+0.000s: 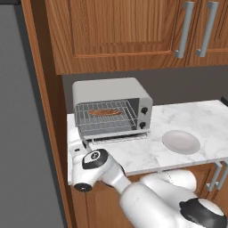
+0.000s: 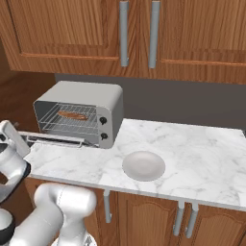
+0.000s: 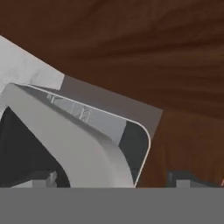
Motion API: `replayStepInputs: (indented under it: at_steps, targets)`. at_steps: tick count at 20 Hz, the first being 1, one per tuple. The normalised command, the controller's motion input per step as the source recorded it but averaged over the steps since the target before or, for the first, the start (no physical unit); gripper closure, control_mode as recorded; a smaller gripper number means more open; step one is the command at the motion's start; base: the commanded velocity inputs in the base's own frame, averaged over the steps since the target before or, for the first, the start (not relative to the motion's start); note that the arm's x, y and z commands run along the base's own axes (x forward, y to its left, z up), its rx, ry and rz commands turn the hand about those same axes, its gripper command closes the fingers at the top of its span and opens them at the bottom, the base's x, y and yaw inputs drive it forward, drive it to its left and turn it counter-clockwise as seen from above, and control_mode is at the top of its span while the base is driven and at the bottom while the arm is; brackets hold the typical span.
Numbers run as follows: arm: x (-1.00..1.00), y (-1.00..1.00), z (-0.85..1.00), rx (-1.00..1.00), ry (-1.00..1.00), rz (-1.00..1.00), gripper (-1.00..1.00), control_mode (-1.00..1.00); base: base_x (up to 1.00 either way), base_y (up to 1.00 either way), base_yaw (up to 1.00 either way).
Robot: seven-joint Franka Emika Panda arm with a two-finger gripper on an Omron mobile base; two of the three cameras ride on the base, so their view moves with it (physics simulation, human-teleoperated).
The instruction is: Pull the toaster oven rack outwards. Pick up the baguette from the plate and place it on the toaster oven rack. Close the toaster oven door fully and set the temperature to the lowest setting.
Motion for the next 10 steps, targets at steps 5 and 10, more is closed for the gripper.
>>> replayStepInputs:
  at_steps: [5, 10]
  targets:
    - [0.66, 0.00, 0.33, 0.00, -0.11, 0.00, -1.00, -1.00, 0.00, 0.00, 0.00]
    - [0.62, 0.00, 0.13, 0.00, -0.04, 0.00, -1.00, -1.00, 0.00, 0.00, 0.00]
